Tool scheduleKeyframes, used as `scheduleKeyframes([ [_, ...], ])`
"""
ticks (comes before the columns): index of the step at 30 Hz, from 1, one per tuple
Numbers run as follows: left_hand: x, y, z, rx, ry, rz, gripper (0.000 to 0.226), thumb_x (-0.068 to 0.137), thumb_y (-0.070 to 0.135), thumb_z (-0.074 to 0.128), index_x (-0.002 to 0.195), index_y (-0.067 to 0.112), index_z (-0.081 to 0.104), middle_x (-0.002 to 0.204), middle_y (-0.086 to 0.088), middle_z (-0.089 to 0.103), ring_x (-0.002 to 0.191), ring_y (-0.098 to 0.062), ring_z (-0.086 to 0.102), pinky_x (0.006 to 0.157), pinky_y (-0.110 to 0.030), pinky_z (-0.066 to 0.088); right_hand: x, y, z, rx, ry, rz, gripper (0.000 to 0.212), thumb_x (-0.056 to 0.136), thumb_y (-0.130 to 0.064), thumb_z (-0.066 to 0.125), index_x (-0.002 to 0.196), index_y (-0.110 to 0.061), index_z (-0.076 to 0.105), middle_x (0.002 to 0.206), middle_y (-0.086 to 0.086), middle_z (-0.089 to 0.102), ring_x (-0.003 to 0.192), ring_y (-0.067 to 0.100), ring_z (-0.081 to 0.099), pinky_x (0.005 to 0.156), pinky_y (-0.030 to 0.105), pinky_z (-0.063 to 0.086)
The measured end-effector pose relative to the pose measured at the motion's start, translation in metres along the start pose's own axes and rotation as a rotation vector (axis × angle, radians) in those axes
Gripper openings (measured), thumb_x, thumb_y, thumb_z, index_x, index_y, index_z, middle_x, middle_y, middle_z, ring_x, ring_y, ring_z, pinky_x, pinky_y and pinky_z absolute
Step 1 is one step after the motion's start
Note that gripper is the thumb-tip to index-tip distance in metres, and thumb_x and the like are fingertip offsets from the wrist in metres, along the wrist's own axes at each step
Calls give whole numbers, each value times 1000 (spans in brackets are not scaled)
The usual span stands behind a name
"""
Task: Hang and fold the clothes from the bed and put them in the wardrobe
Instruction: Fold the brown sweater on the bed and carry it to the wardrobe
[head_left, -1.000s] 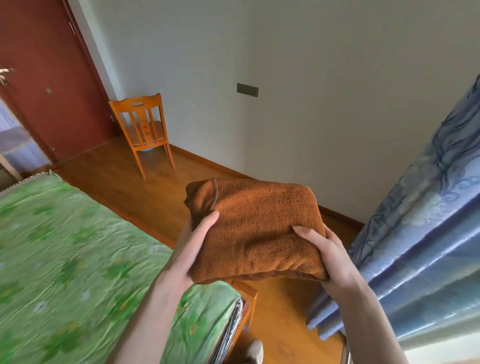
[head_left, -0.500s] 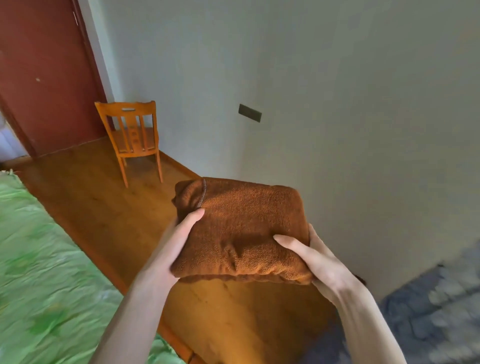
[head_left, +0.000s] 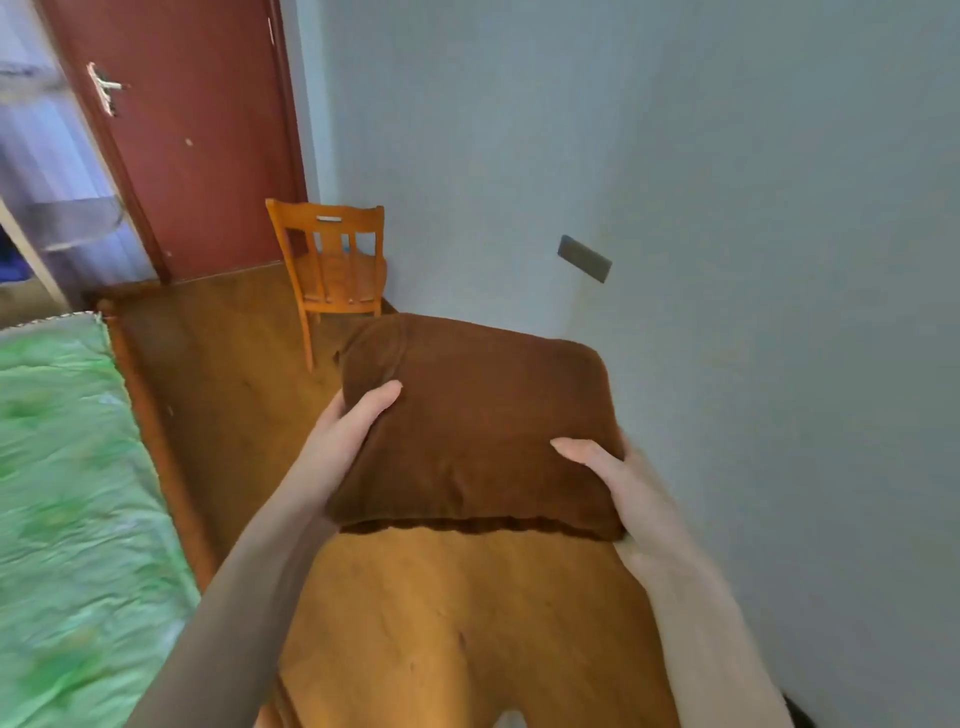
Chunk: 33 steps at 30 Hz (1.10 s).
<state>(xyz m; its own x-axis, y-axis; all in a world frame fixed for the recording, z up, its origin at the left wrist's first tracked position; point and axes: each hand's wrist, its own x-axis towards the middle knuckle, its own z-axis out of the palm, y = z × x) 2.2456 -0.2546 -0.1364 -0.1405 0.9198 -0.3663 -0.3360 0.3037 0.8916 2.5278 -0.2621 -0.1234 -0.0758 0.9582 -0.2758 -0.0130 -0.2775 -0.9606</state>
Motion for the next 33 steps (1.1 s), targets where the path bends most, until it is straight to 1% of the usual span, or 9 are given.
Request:
scheduleKeyframes([
  [5, 54, 21, -17, -65, 133, 74, 77, 64, 66, 92, 129, 42, 59, 120, 3, 75, 92, -19, 80, 66, -34, 65, 110, -24, 29, -107, -143, -43, 75, 70, -64, 82, 138, -46, 57, 123, -13, 73, 106, 16, 74, 86, 38, 65],
  [8, 89, 39, -16, -98, 239, 111, 90, 65, 65, 89, 143, 38, 54, 127, 1, 73, 100, -24, 79, 82, -42, 66, 175, -45, 46, -128, -234, -46, 82, 70, -76, 75, 144, -47, 52, 129, -14, 69, 112, 18, 72, 91, 42, 63],
  [12, 136, 68, -5, -175, 372, 115, 85, 67, 60, 91, 142, 38, 57, 128, -3, 74, 101, -30, 79, 88, -49, 65, 253, -79, 57, -156, -335, -62, 81, 76, -73, 76, 146, -44, 50, 131, -11, 68, 114, 20, 70, 93, 45, 62],
  [17, 183, 101, 3, -271, 521, 175, 80, 62, 58, 94, 133, 39, 63, 119, -1, 78, 93, -26, 80, 71, -39, 65, 339, -119, 83, -143, -451, -74, 74, 76, -62, 77, 143, -40, 55, 127, -8, 72, 110, 21, 73, 94, 47, 62],
  [20, 201, 126, -7, -270, 616, 221, 64, 77, 50, 88, 135, 32, 66, 115, -3, 79, 85, -20, 81, 60, -29, 63, 376, -135, 109, -122, -539, -49, 68, 79, -57, 79, 141, -39, 58, 126, -7, 73, 111, 23, 73, 94, 48, 62],
  [24, 225, 146, -25, -309, 626, 326, 61, 80, 51, 87, 134, 31, 68, 121, -3, 79, 105, -26, 78, 85, -38, 63, 424, -145, 154, -91, -628, -2, 71, 77, -56, 83, 141, -38, 59, 127, -3, 73, 114, 28, 72, 94, 51, 61],
  [28, 258, 165, -55, -323, 684, 370, 61, 84, 52, 84, 136, 26, 67, 126, -4, 77, 112, -27, 76, 103, -44, 57, 469, -150, 206, -79, -689, 26, 72, 75, -56, 82, 141, -37, 59, 129, -3, 73, 116, 28, 70, 97, 51, 60],
  [31, 292, 186, -87, -341, 721, 385, 60, 86, 49, 83, 137, 24, 66, 125, -6, 77, 110, -28, 76, 101, -45, 59, 503, -156, 253, -97, -713, 17, 80, 67, -59, 82, 141, -38, 58, 129, -5, 72, 117, 26, 70, 99, 50, 59],
  [33, 317, 202, -113, -371, 740, 398, 55, 88, 46, 81, 136, 23, 66, 123, -7, 78, 108, -28, 77, 90, -42, 65, 529, -161, 289, -118, -721, 9, 84, 65, -61, 81, 142, -37, 57, 129, -5, 71, 117, 26, 69, 98, 48, 60],
])
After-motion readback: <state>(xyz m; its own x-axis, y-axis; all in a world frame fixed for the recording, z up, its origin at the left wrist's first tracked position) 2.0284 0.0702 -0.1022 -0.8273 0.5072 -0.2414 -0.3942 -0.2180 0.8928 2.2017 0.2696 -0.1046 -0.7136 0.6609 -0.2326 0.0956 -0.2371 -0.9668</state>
